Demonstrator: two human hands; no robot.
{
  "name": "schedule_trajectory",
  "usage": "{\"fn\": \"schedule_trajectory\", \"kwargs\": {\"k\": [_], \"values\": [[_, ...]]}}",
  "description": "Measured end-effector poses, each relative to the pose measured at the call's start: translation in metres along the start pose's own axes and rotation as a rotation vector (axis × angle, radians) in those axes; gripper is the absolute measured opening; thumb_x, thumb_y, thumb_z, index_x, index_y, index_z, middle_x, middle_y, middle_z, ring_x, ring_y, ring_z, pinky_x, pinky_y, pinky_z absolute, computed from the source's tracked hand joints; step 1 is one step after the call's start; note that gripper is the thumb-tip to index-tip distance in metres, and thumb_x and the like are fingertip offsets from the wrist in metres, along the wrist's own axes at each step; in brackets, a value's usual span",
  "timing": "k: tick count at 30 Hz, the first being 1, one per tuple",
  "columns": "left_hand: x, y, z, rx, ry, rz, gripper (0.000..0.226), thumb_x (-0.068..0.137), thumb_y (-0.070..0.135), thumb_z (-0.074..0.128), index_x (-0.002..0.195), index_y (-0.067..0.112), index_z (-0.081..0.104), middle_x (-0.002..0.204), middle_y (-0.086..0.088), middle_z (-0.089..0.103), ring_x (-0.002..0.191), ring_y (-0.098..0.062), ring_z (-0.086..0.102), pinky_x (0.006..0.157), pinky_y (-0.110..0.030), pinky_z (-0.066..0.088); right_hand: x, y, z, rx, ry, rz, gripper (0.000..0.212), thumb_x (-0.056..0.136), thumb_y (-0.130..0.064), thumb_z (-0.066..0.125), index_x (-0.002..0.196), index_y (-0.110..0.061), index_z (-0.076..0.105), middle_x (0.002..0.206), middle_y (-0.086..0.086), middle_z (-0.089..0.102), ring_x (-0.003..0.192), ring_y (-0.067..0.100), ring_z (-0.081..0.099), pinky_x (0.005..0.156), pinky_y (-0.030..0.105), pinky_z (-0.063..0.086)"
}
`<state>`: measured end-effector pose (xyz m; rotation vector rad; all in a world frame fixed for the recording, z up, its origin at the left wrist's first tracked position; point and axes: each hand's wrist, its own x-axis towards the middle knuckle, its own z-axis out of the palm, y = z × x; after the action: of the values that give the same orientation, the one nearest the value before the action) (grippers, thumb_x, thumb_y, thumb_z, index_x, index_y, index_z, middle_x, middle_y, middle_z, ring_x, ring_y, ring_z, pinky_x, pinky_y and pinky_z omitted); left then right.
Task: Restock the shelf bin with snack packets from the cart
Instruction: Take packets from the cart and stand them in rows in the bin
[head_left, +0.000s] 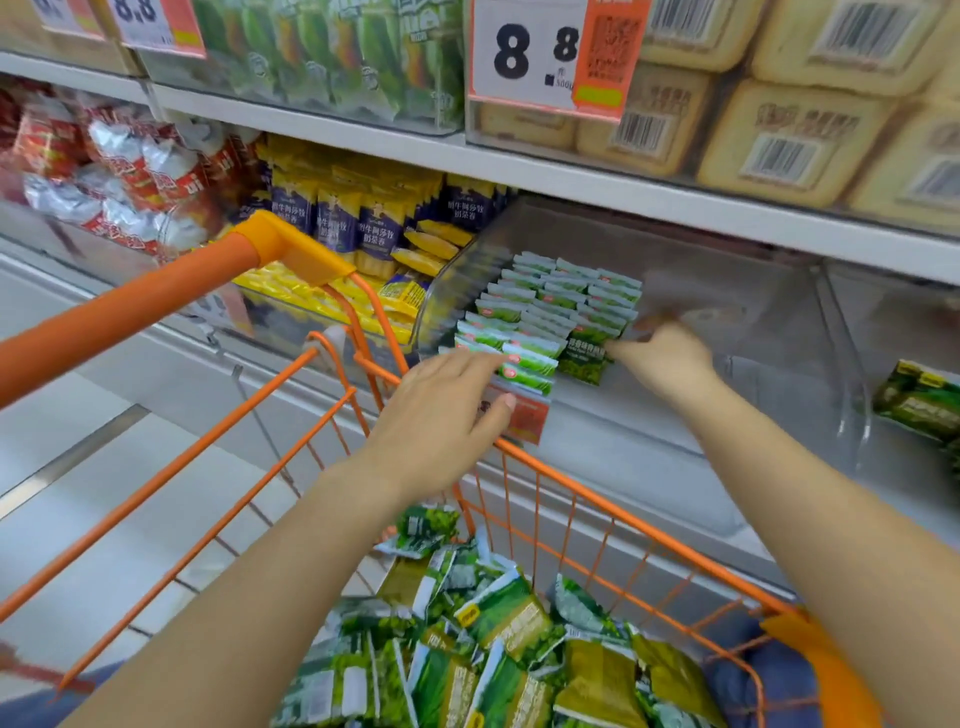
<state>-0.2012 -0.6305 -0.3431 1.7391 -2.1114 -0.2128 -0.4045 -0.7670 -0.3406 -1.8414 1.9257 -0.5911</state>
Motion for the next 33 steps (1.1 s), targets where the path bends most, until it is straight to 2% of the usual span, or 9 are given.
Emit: {"fn": "schedule_trajectory", "kwargs": {"k": [2, 5, 10, 14, 18, 21, 23, 28, 33], "values": [[-0.003, 0.009, -0.014, -0.059, 0.037, -0.031, 0.039, 0.101, 0.038, 0.041, 0.135, 0.020, 0.049, 0.134, 0.001, 0.052, 0.128, -0.017, 0.041, 0.101, -0.030, 0.031, -0.037, -0.002, -0.013, 0.002, 0.139, -0.204, 0.028, 0.088, -0.026, 0.062, 0.112, -0.013, 0.062, 0.113, 0.010, 0.065, 0.107, 0.027, 0.058, 0.088, 0.034, 0.044], [-0.016, 0.014, -0.031, -0.045, 0.053, -0.034, 0.023, 0.099, 0.034, 0.047, 0.091, 0.019, 0.063, 0.086, 0.000, 0.065, 0.082, -0.020, 0.059, 0.067, -0.035, 0.044, -0.097, -0.007, -0.022, 0.014, 0.155, -0.443, 0.007, 0.090, -0.022, 0.058, 0.092, -0.021, 0.065, 0.090, -0.002, 0.066, 0.086, 0.018, 0.060, 0.078, 0.033, 0.047], [-0.058, -0.014, -0.013, 0.338, -0.822, -0.094, 0.011, 0.089, 0.016, 0.056, 0.082, 0.014, 0.047, 0.074, -0.003, 0.042, 0.063, -0.020, 0.034, 0.058, -0.028, 0.029, -0.148, -0.010, -0.006, -0.131, -0.142, -0.573, 0.014, 0.093, -0.033, 0.054, 0.101, -0.027, 0.063, 0.102, -0.006, 0.063, 0.099, 0.016, 0.059, 0.080, 0.033, 0.046], [-0.082, -0.038, 0.016, 0.469, -1.060, -0.174, 0.019, 0.087, 0.011, 0.058, 0.093, 0.016, 0.041, 0.090, -0.003, 0.039, 0.068, -0.015, 0.032, 0.065, -0.031, 0.032, -0.159, -0.008, 0.005, -0.242, -0.139, -0.633, 0.034, 0.095, -0.039, 0.049, 0.127, -0.027, 0.052, 0.119, -0.005, 0.060, 0.108, 0.019, 0.057, 0.078, 0.033, 0.046], [-0.085, -0.038, 0.028, 0.526, -0.980, -0.130, 0.021, 0.090, 0.008, 0.055, 0.110, 0.013, 0.059, 0.094, -0.004, 0.045, 0.081, -0.021, 0.041, 0.064, -0.032, 0.037, -0.159, -0.001, 0.007, -0.284, -0.141, -0.664, 0.039, 0.096, -0.040, 0.046, 0.132, -0.024, 0.047, 0.121, -0.002, 0.059, 0.110, 0.022, 0.056, 0.079, 0.034, 0.045], [-0.079, -0.029, 0.020, 0.575, -0.852, -0.095, 0.008, 0.091, 0.010, 0.054, 0.086, 0.012, 0.060, 0.078, -0.004, 0.050, 0.070, -0.022, 0.045, 0.054, -0.030, 0.036, -0.157, 0.001, 0.009, -0.287, -0.139, -0.671, 0.038, 0.096, -0.039, 0.046, 0.131, -0.023, 0.049, 0.118, -0.001, 0.058, 0.109, 0.021, 0.055, 0.078, 0.034, 0.045], [-0.075, -0.022, 0.005, 0.539, -0.760, -0.094, 0.010, 0.091, 0.013, 0.054, 0.091, 0.018, 0.062, 0.088, -0.004, 0.058, 0.075, -0.022, 0.052, 0.057, -0.030, 0.038, -0.155, 0.003, 0.010, -0.249, -0.125, -0.681, 0.036, 0.096, -0.039, 0.047, 0.128, -0.024, 0.053, 0.116, -0.003, 0.059, 0.107, 0.019, 0.054, 0.078, 0.032, 0.043], [-0.058, 0.002, -0.050, -0.163, -0.491, -0.100, 0.021, 0.092, 0.021, 0.062, 0.111, 0.016, 0.069, 0.085, 0.012, 0.065, 0.076, 0.000, 0.060, 0.075, -0.029, 0.050, -0.156, 0.001, 0.003, 0.251, -0.171, -0.635, 0.026, 0.089, -0.049, 0.054, 0.105, -0.032, 0.067, 0.099, -0.023, 0.061, 0.091, -0.006, 0.050, 0.077, 0.005, 0.035], [-0.039, 0.037, -0.064, -0.546, -0.248, -0.104, 0.006, 0.085, 0.023, 0.072, 0.089, 0.018, 0.071, 0.078, -0.002, 0.071, 0.069, -0.009, 0.066, 0.069, -0.027, 0.054, -0.157, 0.000, -0.003, 0.544, -0.417, -0.592, 0.023, 0.076, -0.043, 0.074, 0.096, -0.032, 0.071, 0.088, -0.014, 0.072, 0.086, 0.005, 0.065, 0.080, 0.020, 0.047]]}}
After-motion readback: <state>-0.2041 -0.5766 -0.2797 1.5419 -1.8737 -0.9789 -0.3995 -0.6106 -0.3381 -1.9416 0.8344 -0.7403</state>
